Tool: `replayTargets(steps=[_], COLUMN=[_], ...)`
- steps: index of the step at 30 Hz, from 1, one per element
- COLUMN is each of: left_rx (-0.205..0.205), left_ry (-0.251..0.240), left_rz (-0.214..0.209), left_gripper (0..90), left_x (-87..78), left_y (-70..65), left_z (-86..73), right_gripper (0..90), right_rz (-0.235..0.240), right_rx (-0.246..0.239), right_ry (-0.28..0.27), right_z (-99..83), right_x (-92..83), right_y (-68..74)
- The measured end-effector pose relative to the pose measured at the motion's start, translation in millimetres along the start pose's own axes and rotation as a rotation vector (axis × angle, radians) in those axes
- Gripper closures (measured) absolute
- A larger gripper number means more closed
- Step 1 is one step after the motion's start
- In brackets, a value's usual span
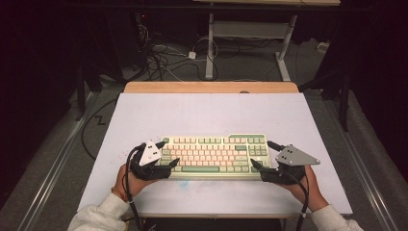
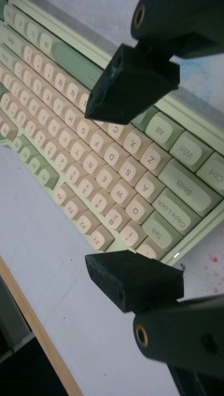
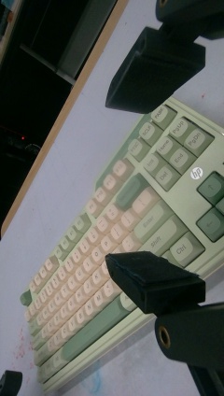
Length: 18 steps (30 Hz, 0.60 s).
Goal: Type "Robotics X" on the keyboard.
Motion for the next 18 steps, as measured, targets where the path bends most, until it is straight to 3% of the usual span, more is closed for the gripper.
replayTargets(steps=[5, 14, 18], left_rx=[0.005, 0.05, 0.066], left_ry=[0.013, 0.003, 0.003], left_rz=[-0.027, -0.065, -0.07], left_gripper=[34.5, 47.5, 47.9], left_x=[5.0, 10.2, 12.1], left_y=[-1.5, -5.5, -7.6], left_z=[6.8, 16.7, 20.1], right_gripper=[21.3, 21.8, 32.3], right_rz=[0.004, 0.005, 0.014], right_rx=[-0.001, -0.005, -0.016], right_ry=[0.002, 0.009, 0.016], right_z=[-0.6, -1.6, -2.7], right_x=[-0.2, -0.1, -0.1], right_y=[0.3, 0.5, 1.5])
Point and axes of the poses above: each handheld gripper's, and its own axes: x roughly forward along the jaws, z roughly out of its top, y roughly to its left, the point moved 1 cm from there along x, roughly forward along the jaws, and after that the axes turned 15 degrees about y, right-handed, at the moved point
